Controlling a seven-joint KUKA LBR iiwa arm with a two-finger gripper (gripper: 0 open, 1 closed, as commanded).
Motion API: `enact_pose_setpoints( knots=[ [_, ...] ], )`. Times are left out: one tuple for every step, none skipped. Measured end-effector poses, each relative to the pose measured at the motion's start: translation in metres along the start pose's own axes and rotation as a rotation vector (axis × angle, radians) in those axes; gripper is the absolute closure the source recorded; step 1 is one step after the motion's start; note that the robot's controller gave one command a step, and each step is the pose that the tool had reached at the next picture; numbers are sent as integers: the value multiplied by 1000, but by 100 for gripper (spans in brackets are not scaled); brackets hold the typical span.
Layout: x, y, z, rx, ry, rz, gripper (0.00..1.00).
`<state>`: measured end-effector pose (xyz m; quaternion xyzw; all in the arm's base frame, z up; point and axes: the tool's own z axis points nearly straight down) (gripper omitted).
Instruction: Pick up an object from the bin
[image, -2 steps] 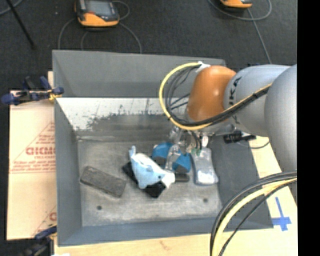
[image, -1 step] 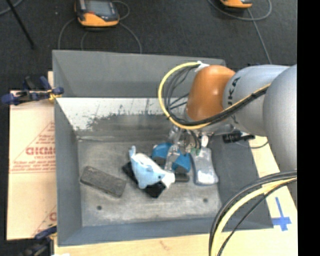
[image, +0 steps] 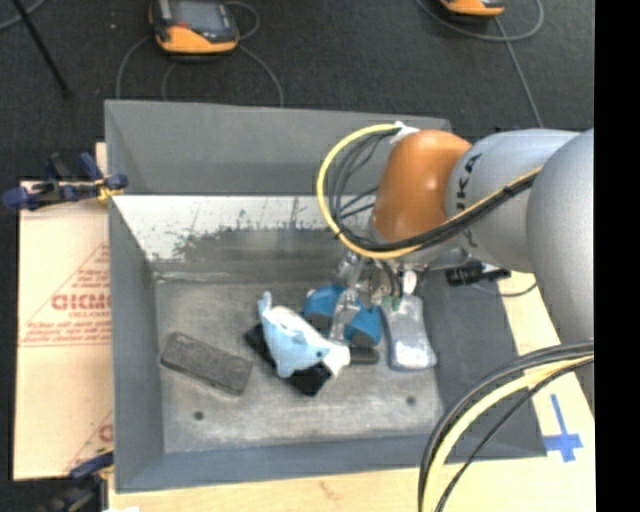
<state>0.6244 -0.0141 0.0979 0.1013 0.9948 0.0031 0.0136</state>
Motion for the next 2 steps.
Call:
enact_pose_setpoints(
  knots=[
    [0, 0, 0, 0, -1, 0, 100],
    [0, 0, 0, 0, -1, 0, 100]
  ],
)
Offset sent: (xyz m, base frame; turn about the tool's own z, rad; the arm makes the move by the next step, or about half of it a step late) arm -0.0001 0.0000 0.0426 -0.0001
